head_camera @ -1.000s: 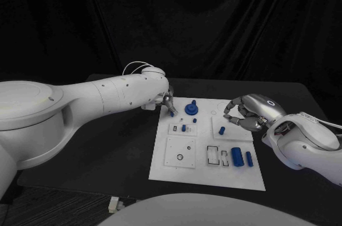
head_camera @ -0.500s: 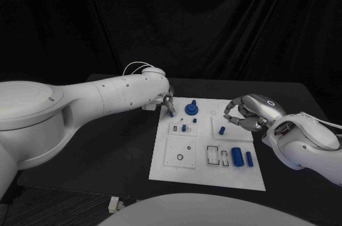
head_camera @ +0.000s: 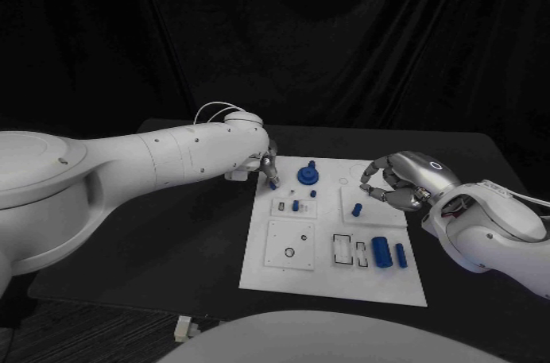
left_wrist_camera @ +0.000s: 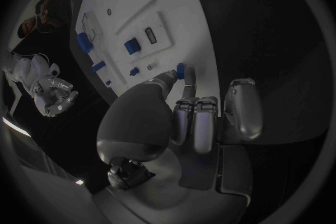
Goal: Assemble the parts on the task board
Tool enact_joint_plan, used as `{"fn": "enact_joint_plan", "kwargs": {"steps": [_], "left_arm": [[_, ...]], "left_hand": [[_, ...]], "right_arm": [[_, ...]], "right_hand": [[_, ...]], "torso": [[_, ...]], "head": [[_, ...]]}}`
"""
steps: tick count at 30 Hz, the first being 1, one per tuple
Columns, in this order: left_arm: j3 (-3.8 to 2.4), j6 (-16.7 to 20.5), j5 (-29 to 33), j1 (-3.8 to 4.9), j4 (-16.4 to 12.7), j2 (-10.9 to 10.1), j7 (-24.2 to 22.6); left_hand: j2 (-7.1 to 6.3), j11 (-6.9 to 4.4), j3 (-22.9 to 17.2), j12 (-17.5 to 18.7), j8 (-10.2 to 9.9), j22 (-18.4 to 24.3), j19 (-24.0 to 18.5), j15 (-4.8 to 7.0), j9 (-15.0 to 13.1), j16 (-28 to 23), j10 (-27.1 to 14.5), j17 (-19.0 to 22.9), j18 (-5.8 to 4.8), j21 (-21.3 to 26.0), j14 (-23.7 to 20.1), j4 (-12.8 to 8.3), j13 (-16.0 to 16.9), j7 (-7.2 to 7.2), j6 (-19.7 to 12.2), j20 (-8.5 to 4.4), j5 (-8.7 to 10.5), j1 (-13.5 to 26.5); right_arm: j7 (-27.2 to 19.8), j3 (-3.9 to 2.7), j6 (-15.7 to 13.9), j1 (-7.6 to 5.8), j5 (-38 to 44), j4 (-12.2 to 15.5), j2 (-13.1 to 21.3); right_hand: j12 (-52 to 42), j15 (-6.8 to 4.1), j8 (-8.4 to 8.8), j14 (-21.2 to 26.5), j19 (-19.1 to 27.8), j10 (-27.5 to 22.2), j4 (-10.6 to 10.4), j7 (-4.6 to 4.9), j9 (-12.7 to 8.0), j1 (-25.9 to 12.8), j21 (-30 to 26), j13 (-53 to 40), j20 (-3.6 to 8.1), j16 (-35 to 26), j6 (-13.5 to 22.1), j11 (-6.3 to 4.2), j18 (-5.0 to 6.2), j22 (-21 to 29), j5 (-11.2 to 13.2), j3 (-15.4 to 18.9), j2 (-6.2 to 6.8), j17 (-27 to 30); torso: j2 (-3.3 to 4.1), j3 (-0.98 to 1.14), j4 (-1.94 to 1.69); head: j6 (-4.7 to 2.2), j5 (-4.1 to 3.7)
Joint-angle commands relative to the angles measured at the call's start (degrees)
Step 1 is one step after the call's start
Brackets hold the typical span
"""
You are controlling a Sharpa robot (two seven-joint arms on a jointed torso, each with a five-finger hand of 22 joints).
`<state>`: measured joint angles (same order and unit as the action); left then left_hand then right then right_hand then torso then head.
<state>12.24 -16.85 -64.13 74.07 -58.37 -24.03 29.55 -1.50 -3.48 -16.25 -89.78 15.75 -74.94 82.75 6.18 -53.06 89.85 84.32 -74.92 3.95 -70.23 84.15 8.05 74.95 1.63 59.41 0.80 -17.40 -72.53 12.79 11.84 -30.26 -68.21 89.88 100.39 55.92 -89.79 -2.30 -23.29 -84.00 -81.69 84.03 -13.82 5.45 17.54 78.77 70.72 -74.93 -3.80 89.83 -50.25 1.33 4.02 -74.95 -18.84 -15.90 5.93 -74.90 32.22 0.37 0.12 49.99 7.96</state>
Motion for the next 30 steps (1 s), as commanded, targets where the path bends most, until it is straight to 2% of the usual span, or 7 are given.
{"fn": "enact_joint_plan", "kwargs": {"steps": [1,4,9,13,20,25,30], "left_arm": [[-0.11,2.4,0.4,1.06,-2.3,-1.0,1.8],[-0.11,2.9,2.0,2.38,-5.4,-2.7,2.1],[-0.10,3.1,5.9,3.99,-11.0,-5.9,2.5],[-0.09,2.0,7.0,4.46,-14.4,-7.8,2.8],[-0.06,-0.1,7.6,4.58,-17.7,-9.3,3.3],[-0.04,-0.7,7.7,4.06,-18.2,-9.4,3.4],[-0.03,-0.5,7.8,3.41,-18.3,-9.1,3.4]], "left_hand": [[-0.48,-0.03,-4.1,0.0,-0.3,-9.9,0.1,-0.02,-0.1,0.2,5.6,-15.1,-0.07,0.3,5.9,-3.2,14.9,-0.93,1.2,-0.38,0.09,0.7],[-0.79,-0.01,-5.4,0.3,-0.3,-9.8,0.1,-0.04,-0.3,0.2,5.5,-15.1,-0.05,0.5,5.9,-3.3,14.7,-0.89,1.4,-0.37,0.58,1.8],[-0.80,0.03,-5.8,0.4,-0.3,-9.8,0.0,-0.06,-0.3,0.2,5.4,-15.1,0.01,0.8,5.9,-3.3,14.6,-0.85,1.3,-0.35,0.94,2.3],[-0.82,0.12,-6.2,1.0,-0.4,-9.6,-0.2,-0.15,-0.5,0.2,5.2,-15.1,0.10,1.4,5.9,-3.3,14.2,-0.75,1.1,-0.30,1.59,3.0],[-0.50,0.29,-6.7,1.8,-0.7,-9.3,-0.7,-0.32,-0.6,0.2,4.9,-15.1,0.29,2.7,5.9,-3.3,13.7,-0.56,0.6,-0.15,2.97,4.2],[-0.38,0.35,-6.8,1.9,-0.7,-9.3,-0.8,-0.38,-0.7,0.2,4.8,-15.1,0.33,3.0,5.9,-3.3,13.6,-0.50,0.5,-0.09,3.48,4.6],[0.00,0.49,-6.6,2.3,-0.8,-9.2,-1.0,-0.51,-0.9,0.1,4.6,-15.0,0.41,3.6,5.8,-3.0,13.3,-0.37,0.4,0.05,5.46,6.0]], "right_arm": [[0.6,-0.03,0.1,0.13,0.4,0.1,0.2],[0.6,-0.03,0.1,0.13,0.4,0.2,0.3],[0.8,-0.03,0.1,0.13,0.4,0.2,0.3],[0.9,-0.03,0.1,0.14,0.4,0.3,0.4],[1.2,-0.03,0.2,0.17,0.4,0.5,0.4],[1.4,-0.03,0.3,0.20,0.4,0.5,0.4],[1.5,-0.03,0.4,0.22,0.4,0.5,0.3]], "right_hand": [[-0.2,-0.33,-0.37,-6.0,0.2,6.0,0.0,-0.13,0.1,0.4,-0.3,-15.1,0.08,0.2,-0.3,-0.41,0.30,-9.3,-0.3,-0.2,0.01,-15.1],[-0.2,-0.33,-0.37,-6.0,0.3,6.0,0.0,-0.13,0.1,0.5,-0.4,-15.1,0.08,0.2,-0.3,-0.41,0.32,-9.3,-0.3,-0.2,0.01,-15.1],[-0.2,-0.33,-0.37,-6.0,0.3,6.0,0.0,-0.13,0.1,0.5,-0.4,-15.1,0.08,0.2,-0.3,-0.41,0.32,-9.3,-0.3,-0.2,0.01,-15.1],[-0.2,-0.33,-0.37,-6.0,0.3,6.0,0.0,-0.13,0.1,0.6,-0.5,-15.1,0.08,0.2,-0.3,-0.42,0.34,-9.3,-0.4,-0.2,0.02,-15.1],[-0.2,-0.33,-0.37,-6.0,0.3,6.0,0.0,-0.13,0.1,0.6,-0.5,-15.1,0.08,0.2,-0.3,-0.42,0.34,-9.3,-0.4,-0.2,0.02,-15.1],[-0.2,-0.34,-0.37,-6.0,0.4,6.0,0.1,-0.13,0.1,0.6,-0.6,-15.1,0.09,0.2,-0.3,-0.42,0.35,-9.2,-0.4,-0.3,0.04,-15.1],[-0.2,-0.34,-0.37,-6.0,0.4,6.0,0.2,-0.13,0.1,0.8,-0.7,-15.1,0.09,0.2,-0.3,-0.42,0.36,-9.2,-0.4,-0.3,0.05,-15.1]], "torso": [[0.03,0.00,-0.01],[-0.02,0.00,-0.02],[-0.07,0.00,-0.01],[-0.02,0.00,0.00],[-0.10,0.03,0.01],[-0.07,0.05,0.03],[-0.02,0.02,-0.06]], "head": [[0.01,-0.02],[0.01,-0.02],[0.01,-0.03],[0.01,0.00],[0.01,0.21],[0.01,0.17],[0.01,0.15]]}}
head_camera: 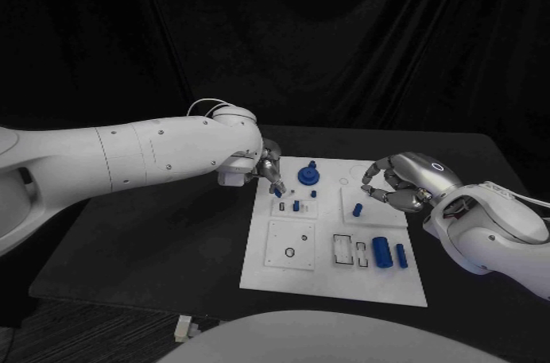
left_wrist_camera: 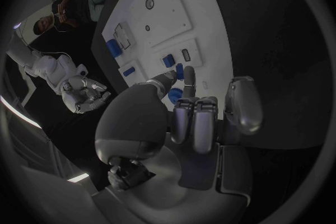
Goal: Assemble the parts on the task board
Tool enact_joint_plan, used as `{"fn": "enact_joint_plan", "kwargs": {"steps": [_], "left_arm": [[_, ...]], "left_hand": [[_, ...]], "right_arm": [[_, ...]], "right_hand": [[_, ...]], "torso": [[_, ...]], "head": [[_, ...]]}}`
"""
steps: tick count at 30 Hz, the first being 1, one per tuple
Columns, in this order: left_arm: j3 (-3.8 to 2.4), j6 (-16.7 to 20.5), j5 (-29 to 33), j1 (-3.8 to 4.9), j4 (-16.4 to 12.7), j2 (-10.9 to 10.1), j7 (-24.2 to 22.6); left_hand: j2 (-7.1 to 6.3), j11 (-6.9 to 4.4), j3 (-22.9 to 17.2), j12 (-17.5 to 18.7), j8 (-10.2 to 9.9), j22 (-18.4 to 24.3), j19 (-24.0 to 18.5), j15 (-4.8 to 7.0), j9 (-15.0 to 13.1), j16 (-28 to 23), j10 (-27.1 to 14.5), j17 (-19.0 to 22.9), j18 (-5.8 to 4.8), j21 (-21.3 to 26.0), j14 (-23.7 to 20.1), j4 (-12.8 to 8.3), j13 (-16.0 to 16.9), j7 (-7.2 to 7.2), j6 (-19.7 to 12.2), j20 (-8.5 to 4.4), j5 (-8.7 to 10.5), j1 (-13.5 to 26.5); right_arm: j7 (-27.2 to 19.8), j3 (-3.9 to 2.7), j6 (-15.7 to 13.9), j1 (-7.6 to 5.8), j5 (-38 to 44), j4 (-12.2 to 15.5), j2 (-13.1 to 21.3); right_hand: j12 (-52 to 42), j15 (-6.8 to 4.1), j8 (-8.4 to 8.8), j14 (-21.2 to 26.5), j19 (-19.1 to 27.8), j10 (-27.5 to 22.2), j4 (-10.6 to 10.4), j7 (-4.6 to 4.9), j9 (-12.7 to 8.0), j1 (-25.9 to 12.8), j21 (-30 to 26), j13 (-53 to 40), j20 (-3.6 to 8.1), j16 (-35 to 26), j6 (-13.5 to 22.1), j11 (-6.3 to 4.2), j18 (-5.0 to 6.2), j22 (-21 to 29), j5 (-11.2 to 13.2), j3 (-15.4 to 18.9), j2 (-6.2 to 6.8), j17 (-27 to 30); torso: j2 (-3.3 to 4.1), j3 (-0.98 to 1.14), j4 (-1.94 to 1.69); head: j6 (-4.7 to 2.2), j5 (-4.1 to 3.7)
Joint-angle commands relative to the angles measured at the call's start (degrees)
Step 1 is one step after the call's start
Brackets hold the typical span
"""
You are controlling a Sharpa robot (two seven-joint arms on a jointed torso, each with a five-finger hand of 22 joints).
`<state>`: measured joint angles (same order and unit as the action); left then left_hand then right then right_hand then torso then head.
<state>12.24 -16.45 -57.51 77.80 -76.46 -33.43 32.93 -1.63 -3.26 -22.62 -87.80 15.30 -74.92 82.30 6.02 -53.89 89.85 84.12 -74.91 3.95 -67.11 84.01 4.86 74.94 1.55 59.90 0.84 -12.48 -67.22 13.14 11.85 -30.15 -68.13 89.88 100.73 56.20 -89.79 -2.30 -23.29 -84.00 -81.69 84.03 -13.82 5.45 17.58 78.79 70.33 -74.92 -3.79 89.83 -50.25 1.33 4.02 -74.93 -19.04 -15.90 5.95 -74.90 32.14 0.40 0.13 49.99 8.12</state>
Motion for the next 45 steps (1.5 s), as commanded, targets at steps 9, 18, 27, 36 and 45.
{"fn": "enact_joint_plan", "kwargs": {"steps": [9,18,27,36,45], "left_arm": [[-0.02,-0.9,1.1,-1.05,0.2,1.3,-0.3],[-0.02,-0.5,1.1,-1.98,0.9,1.7,-0.4],[-0.02,0.2,-1.6,-2.71,1.0,1.8,-0.6],[-0.02,1.6,-3.6,-3.14,0.7,1.4,-0.7],[-0.02,4.6,-9.8,-3.73,-1.4,0.2,-0.9]], "left_hand": [[0.21,0.38,0.2,0.6,-0.5,-9.1,-0.7,-0.46,-0.1,0.0,4.7,-14.9,0.43,0.7,5.9,0.8,13.2,-0.20,-0.2,0.11,1.11,2.1],[0.31,0.39,0.2,0.9,-0.6,-9.1,-0.8,-0.48,-0.1,-0.2,4.6,-14.8,0.48,1.0,5.9,0.7,13.0,-0.22,-0.3,0.13,1.20,2.2],[0.62,0.55,0.6,1.3,-1.0,-9.0,-0.9,-0.61,0.0,-0.5,4.4,-14.6,0.53,1.4,5.8,1.0,12.7,-0.03,-0.5,0.26,3.06,3.0],[0.70,0.57,0.7,1.3,-1.0,-9.1,-0.8,-0.63,0.0,-0.5,4.4,-14.6,0.50,1.2,5.8,1.0,12.8,-0.03,-0.5,0.27,3.29,3.1],[0.72,0.40,0.5,1.0,-0.9,-9.2,-0.6,-0.53,-0.2,-0.2,4.5,-14.8,0.45,0.9,5.9,0.2,12.9,-0.25,-0.2,0.25,2.24,2.5]], "right_arm": [[1.1,-0.04,0.3,0.26,0.4,0.1,-0.1],[1.2,-0.04,0.3,0.34,0.4,0.1,0.0],[1.1,-0.04,0.3,0.41,0.4,0.0,-0.1],[1.1,-0.04,0.2,0.49,0.4,0.0,-0.1],[1.1,-0.04,0.1,0.73,0.4,0.1,0.0]], "right_hand": [[-0.2,-0.34,-0.38,-6.0,0.4,6.0,0.3,-0.13,0.1,1.0,-0.3,-15.1,0.10,0.2,-0.3,-0.43,0.36,-9.2,-0.3,-0.4,0.03,-15.1],[-0.2,-0.35,-0.38,-6.0,0.4,6.0,0.3,-0.13,0.1,1.0,-0.3,-15.1,0.10,0.2,-0.3,-0.43,0.35,-9.3,-0.3,-0.4,0.02,-15.1],[-0.2,-0.35,-0.39,-6.0,0.4,6.0,0.5,-0.14,0.1,1.2,-0.3,-15.1,0.11,0.2,-0.3,-0.44,0.35,-9.2,-0.4,-0.4,0.03,-15.1],[-0.2,-0.36,-0.40,-6.0,0.4,6.0,0.5,-0.14,0.1,1.3,-0.4,-15.1,0.11,0.2,-0.3,-0.44,0.36,-9.2,-0.4,-0.5,0.04,-15.1],[-0.2,-0.36,-0.40,-6.0,0.4,6.0,0.5,-0.14,0.1,1.3,-0.3,-15.1,0.11,0.2,-0.3,-0.44,0.36,-9.2,-0.4,-0.5,0.04,-15.1]], "torso": [[0.15,-0.03,-0.03],[0.10,-0.01,-0.02],[0.13,-0.02,-0.01],[0.12,-0.02,-0.05],[0.10,0.00,-0.02]], "head": [[0.01,0.00],[0.01,0.01],[0.01,0.12],[0.01,0.02],[0.01,-0.03]]}}
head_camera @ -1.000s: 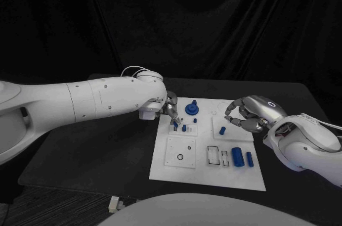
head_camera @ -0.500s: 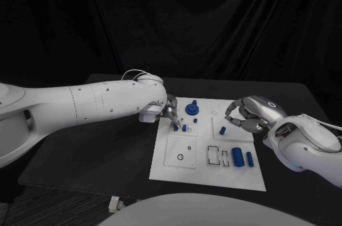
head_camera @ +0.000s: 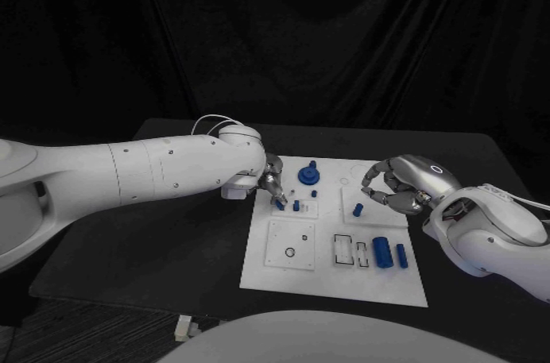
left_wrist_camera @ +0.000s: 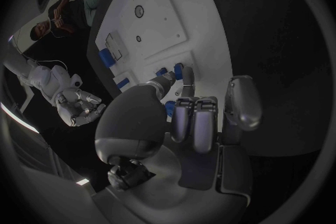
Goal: Assemble the parts on the task board
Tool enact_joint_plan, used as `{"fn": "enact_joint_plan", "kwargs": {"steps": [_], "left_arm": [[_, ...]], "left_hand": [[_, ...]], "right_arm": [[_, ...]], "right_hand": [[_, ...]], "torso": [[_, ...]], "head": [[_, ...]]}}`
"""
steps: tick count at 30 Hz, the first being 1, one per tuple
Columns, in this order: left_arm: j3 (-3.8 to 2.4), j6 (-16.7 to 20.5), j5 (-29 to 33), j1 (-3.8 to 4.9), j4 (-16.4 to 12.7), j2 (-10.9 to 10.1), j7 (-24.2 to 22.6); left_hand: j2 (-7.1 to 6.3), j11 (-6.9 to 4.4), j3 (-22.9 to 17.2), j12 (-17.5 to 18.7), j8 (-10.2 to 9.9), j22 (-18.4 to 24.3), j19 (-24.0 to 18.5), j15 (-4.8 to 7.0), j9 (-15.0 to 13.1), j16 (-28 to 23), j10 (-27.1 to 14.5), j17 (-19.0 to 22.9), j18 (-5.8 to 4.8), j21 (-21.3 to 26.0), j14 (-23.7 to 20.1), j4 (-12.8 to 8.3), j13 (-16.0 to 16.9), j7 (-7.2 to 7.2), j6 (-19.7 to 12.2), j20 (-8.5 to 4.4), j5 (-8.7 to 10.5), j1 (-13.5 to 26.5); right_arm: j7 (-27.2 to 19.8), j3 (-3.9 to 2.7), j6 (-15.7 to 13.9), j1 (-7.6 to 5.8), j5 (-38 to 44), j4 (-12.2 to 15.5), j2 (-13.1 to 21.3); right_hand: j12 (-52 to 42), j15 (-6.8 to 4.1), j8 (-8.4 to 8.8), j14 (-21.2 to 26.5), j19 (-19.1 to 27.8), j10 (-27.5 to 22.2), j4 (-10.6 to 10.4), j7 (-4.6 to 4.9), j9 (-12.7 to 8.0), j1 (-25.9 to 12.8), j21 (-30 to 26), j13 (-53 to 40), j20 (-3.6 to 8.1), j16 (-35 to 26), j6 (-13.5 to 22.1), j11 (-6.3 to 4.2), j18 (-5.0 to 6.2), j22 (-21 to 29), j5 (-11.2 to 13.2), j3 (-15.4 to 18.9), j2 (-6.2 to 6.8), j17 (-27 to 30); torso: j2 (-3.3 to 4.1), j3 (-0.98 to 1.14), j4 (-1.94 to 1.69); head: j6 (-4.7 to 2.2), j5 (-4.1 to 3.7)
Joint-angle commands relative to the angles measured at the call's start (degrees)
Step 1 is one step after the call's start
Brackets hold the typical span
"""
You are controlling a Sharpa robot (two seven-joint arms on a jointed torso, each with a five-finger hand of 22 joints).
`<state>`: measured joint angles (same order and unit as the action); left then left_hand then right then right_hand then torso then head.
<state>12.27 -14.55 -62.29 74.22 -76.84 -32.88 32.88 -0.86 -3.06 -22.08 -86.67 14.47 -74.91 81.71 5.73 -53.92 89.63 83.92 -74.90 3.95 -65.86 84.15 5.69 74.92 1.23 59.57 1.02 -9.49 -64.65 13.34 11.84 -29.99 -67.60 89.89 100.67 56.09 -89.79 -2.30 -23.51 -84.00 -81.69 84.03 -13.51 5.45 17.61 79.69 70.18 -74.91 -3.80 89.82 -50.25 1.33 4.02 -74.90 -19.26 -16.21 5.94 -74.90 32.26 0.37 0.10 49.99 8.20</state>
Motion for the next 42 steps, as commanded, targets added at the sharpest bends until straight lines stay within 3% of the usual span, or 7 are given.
{"fn": "enact_joint_plan", "kwargs": {"steps": [1,8,16,42], "left_arm": [[-0.04,2.9,-6.0,-0.19,-1.4,-0.6,-0.9],[-0.04,5.0,-9.3,-0.41,-3.3,-1.8,-0.8],[-0.04,7.3,-9.0,-0.94,-3.3,-2.0,-0.9],[-0.04,5.5,-8.8,-2.08,-2.8,-1.0,-0.6]], "left_hand": [[-0.06,0.19,-0.1,-0.1,0.0,-9.2,0.0,-0.23,-0.1,0.0,4.7,-14.8,0.45,-0.4,5.7,-0.6,12.9,0.07,0.1,0.07,-0.80,-0.1],[-0.08,0.15,0.0,-0.2,0.1,-9.2,0.1,-0.18,-0.2,0.1,4.8,-14.9,0.43,-0.5,5.8,-0.7,13.0,0.04,0.5,0.03,-1.01,0.0],[-0.08,0.13,0.1,-0.3,0.1,-9.3,0.2,-0.14,-0.2,0.2,4.8,-14.9,0.39,-0.7,5.8,-0.5,13.1,0.03,0.6,0.01,-1.06,0.3],[0.02,0.09,0.4,-0.2,0.0,-9.3,0.3,-0.09,-0.1,0.1,4.8,-14.9,0.40,-0.7,5.7,-0.1,13.0,0.01,0.8,-0.05,-1.07,0.9]], "right_arm": [[0.9,-0.02,-0.1,0.23,0.4,0.2,0.1],[1.0,-0.02,-0.1,0.40,0.4,0.0,0.1],[1.1,-0.02,0.0,0.50,0.4,0.0,0.0],[1.4,-0.02,0.2,0.56,0.4,-0.3,-0.2]], "right_hand": [[-0.2,-0.36,-0.18,-6.0,0.4,6.0,0.2,-0.14,0.1,0.4,-0.2,-15.1,0.11,0.2,-0.3,-0.44,0.35,-9.3,-0.2,-0.2,0.05,-15.1],[-0.2,-0.36,-0.18,-6.0,0.4,6.0,0.2,-0.14,0.1,0.4,-0.2,-15.1,0.11,0.2,-0.3,-0.44,0.35,-9.3,-0.2,-0.2,0.05,-15.1],[-0.2,-0.36,-0.20,-6.0,0.4,6.0,0.3,-0.14,0.1,0.5,-0.2,-15.1,0.12,0.2,-0.3,-0.44,0.36,-9.3,-0.2,-0.2,0.05,-15.1],[-0.2,-0.37,-0.21,-6.0,0.4,6.0,0.4,-0.13,0.1,0.7,-0.3,-15.1,0.13,0.2,-0.3,-0.45,0.36,-9.2,-0.3,-0.3,0.01,-15.1]], "torso": [[-0.03,0.01,0.01],[-0.03,0.00,-0.01],[-0.16,0.06,0.03],[-0.02,0.00,0.03]], "head": [[0.01,-0.12],[0.01,-0.03],[0.01,-0.03],[0.01,0.13]]}}
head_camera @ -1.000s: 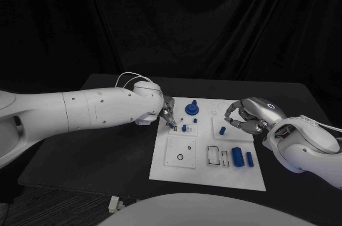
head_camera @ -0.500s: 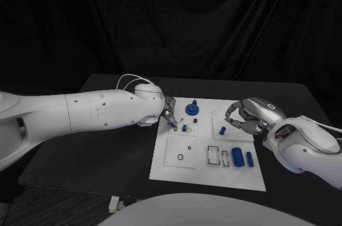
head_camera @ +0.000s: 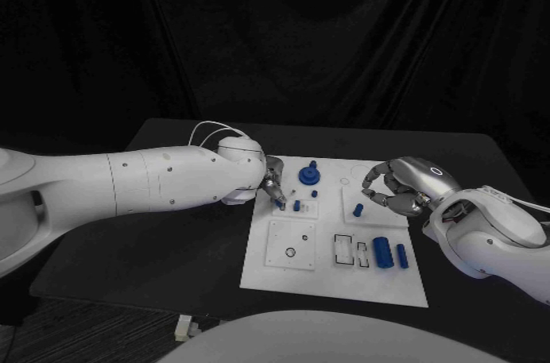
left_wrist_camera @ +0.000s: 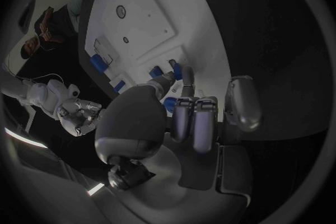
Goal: Assemble the parts on the task board
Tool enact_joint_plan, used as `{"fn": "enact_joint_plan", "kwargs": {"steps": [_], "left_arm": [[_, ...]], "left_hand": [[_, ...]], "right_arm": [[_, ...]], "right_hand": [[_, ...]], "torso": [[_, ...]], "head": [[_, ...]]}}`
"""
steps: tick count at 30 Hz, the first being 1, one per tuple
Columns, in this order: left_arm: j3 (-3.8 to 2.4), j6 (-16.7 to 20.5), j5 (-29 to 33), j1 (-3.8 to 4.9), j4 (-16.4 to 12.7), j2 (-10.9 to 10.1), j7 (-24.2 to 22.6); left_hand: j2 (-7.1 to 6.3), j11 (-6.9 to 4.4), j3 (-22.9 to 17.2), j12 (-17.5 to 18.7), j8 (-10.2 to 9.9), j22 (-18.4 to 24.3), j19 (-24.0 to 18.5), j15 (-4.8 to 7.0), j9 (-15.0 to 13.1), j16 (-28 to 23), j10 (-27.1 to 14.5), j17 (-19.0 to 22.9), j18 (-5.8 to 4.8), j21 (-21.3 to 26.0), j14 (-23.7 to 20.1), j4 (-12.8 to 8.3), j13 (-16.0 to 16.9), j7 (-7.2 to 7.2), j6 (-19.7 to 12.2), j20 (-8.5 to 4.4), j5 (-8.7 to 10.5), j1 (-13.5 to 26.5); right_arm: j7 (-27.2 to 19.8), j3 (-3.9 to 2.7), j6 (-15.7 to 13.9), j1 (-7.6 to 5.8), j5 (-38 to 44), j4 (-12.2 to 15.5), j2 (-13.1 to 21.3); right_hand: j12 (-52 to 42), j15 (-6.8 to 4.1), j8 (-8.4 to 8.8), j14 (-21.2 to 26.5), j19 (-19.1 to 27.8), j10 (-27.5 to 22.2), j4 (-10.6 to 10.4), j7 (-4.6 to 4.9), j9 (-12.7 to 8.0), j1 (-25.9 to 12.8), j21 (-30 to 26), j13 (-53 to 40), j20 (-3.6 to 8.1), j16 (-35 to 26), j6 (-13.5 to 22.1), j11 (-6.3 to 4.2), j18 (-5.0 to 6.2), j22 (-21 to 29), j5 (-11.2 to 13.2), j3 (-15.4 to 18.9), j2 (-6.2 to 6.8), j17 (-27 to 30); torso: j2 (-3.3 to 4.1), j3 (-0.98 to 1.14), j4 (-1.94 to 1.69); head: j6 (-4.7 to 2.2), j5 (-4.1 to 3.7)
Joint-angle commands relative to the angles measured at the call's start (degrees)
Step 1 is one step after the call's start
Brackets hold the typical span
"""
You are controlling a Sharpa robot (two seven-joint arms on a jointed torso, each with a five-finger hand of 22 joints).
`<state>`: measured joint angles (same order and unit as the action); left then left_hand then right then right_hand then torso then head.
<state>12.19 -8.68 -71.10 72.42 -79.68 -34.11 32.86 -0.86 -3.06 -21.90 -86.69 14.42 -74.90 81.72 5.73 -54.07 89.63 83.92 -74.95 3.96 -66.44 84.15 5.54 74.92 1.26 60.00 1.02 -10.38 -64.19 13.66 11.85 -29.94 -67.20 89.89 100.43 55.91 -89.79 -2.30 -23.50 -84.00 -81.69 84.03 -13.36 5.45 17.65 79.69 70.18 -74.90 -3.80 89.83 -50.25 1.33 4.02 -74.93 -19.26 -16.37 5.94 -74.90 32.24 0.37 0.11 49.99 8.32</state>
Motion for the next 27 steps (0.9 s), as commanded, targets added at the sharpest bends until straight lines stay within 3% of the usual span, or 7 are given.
{"fn": "enact_joint_plan", "kwargs": {"steps": [1,27], "left_arm": [[0.04,-0.4,0.0,-0.31,0.0,0.2,-0.5],[0.04,-1.3,0.0,-1.22,0.4,0.9,-0.5]], "left_hand": [[0.02,0.08,0.2,-0.2,0.0,-9.3,0.3,-0.09,0.0,0.1,4.8,-14.8,0.40,-0.1,5.7,0.1,13.0,-0.03,0.4,-0.06,-0.19,0.5],[0.06,0.08,0.2,-0.1,0.0,-9.3,0.3,-0.08,0.1,0.0,4.8,-14.8,0.41,0.0,5.7,0.2,13.0,-0.04,0.4,-0.07,-0.19,0.6]], "right_arm": [[1.1,-0.03,0.1,0.16,0.4,0.0,-0.1],[1.4,-0.03,0.2,0.17,0.4,0.0,0.0]], "right_hand": [[-0.2,-0.37,-0.21,-6.0,0.4,6.0,0.3,-0.13,0.1,0.7,-0.3,-15.1,0.13,0.2,-0.3,-0.45,0.37,-9.2,-0.3,-0.1,0.01,-15.1],[-0.2,-0.38,-0.22,-6.0,0.4,6.0,0.4,-0.12,0.1,0.9,-0.3,-15.1,0.14,0.2,-0.3,-0.45,0.37,-9.2,-0.4,-0.2,-0.02,-15.1]], "torso": [[-0.01,-0.01,0.02],[0.01,0.01,-0.02]], "head": [[0.01,0.01],[0.01,-0.06]]}}
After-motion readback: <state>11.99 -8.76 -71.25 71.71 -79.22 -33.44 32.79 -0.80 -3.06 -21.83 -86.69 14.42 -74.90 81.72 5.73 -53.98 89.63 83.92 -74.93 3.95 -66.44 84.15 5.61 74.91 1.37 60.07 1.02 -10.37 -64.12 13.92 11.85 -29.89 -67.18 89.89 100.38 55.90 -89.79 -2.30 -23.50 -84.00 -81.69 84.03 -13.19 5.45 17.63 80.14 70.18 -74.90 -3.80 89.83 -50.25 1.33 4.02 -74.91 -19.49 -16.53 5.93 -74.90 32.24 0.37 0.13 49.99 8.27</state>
